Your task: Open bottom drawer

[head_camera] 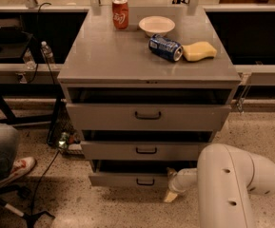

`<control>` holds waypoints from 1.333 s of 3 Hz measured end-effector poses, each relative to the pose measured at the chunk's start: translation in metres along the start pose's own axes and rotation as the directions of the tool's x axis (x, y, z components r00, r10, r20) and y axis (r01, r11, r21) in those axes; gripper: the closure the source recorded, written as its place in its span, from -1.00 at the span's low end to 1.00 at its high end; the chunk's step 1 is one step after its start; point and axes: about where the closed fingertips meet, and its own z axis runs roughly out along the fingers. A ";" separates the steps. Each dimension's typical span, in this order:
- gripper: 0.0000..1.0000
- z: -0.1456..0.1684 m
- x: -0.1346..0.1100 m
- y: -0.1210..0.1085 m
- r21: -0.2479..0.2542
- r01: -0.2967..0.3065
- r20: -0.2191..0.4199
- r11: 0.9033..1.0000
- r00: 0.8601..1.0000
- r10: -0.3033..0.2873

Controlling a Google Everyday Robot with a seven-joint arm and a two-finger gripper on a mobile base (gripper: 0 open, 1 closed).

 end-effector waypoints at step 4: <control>1.00 -0.015 -0.005 -0.003 -0.004 -0.005 -0.001 1.000 1.000 0.005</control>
Offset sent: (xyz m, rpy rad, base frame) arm -0.0295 0.0146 0.0425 -0.0362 -0.0703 0.0303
